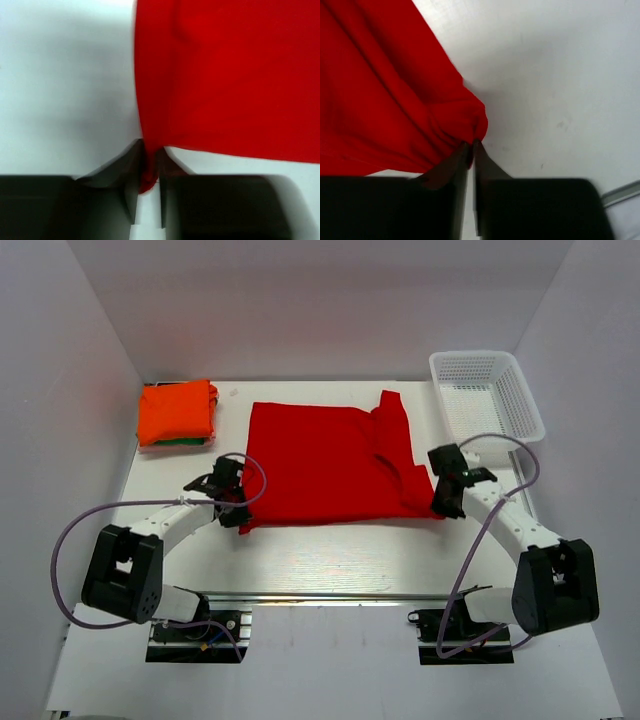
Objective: Fold and stack the t-shirts
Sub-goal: Flatten out the tshirt
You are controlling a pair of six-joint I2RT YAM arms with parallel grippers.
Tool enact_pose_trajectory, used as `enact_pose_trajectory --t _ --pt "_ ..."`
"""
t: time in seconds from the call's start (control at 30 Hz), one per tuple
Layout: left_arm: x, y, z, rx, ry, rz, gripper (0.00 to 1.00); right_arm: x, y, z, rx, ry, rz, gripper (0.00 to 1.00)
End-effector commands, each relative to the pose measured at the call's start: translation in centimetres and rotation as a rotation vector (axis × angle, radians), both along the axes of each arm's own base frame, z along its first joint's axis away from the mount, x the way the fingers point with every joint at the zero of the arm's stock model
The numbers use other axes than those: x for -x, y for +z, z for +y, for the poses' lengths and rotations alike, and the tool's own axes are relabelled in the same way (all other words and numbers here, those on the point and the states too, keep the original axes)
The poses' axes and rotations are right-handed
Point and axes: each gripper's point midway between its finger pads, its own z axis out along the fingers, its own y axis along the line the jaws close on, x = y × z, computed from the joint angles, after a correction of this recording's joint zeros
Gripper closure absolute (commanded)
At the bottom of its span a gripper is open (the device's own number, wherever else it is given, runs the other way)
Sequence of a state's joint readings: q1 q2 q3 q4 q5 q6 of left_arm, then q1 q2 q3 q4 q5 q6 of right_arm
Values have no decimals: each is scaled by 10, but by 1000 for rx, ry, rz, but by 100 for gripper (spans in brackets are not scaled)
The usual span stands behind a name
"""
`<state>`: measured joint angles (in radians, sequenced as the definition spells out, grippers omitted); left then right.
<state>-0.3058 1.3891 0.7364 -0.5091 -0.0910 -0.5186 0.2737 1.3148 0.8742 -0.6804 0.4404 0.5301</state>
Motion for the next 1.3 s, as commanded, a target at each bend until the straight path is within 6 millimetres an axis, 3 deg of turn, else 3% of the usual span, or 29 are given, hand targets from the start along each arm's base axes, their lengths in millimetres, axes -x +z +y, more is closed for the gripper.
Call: enact_pose_trajectory --t 0.0,0.03,0.1,0.13,0.2,0.3,0.43,0.53,0.6,0.67,0.7,0.77,0.83,0.87,0.9,0.93,0.97,1.0,1.03,1.07,1.1,1.2,1.23,1.27 --pt "22 7 -11 85 -20 19 64 31 -19 4 -82 -59 35 72" --pt "27 4 -9 81 -19 32 49 30 -18 7 -109 -45 6 58" --pt "36 6 -6 78 -19 44 20 39 -27 11 -137 -30 22 49" --pt "36 10 -9 94 -16 36 17 41 -26 11 -140 -31 20 39" --pt "43 11 -7 99 -7 32 2 45 -24 10 -138 -26 27 27" --pt "41 17 -3 93 19 6 0 35 -13 14 -153 22 -30 20" --pt "20 39 -8 104 13 -69 0 13 7 35 -209 205 -150 10" --pt "-11 60 -9 85 24 -156 0 -10 34 58 -274 334 -278 10" --pt "-23 62 -10 69 23 -161 0 -19 42 65 -284 378 -296 10" --pt "-45 76 -12 54 18 -210 0 -32 50 76 -288 417 -315 10" --pt "-54 72 -7 48 39 -199 0 -41 55 81 -284 424 -313 10" --pt "-82 87 -6 18 52 -261 0 -57 48 89 -261 440 -279 10" --pt "-109 103 -9 -2 51 -314 0 -80 66 93 -235 437 -327 10" --pt "-120 89 -8 -38 52 -281 0 -86 55 95 -222 428 -295 10" --pt "-133 88 -4 -56 72 -283 0 -105 65 98 -195 418 -320 10" --pt "-154 106 -4 -75 84 -323 0 -113 68 97 -181 407 -328 10" --pt "-161 82 -6 -100 78 -247 0 -120 56 97 -165 394 -294 10" --pt "-171 79 -7 -118 69 -242 0 -144 72 98 -143 375 -335 10" --pt "-194 95 -9 -105 83 -288 0 -150 59 95 -119 345 -294 10" --pt "-203 91 -11 -112 74 -279 0 -159 61 95 -115 322 -303 10" --pt "-224 85 -11 -119 76 -281 0 -183 65 100 -110 311 -324 10" --pt "-253 75 -13 -125 78 -282 0 -207 75 113 -134 309 -343 13" --pt "-273 69 -8 -140 90 -285 0 -219 58 125 -159 341 -308 15" --pt "-284 66 -5 -140 100 -292 0 -229 68 131 -163 362 -331 15"
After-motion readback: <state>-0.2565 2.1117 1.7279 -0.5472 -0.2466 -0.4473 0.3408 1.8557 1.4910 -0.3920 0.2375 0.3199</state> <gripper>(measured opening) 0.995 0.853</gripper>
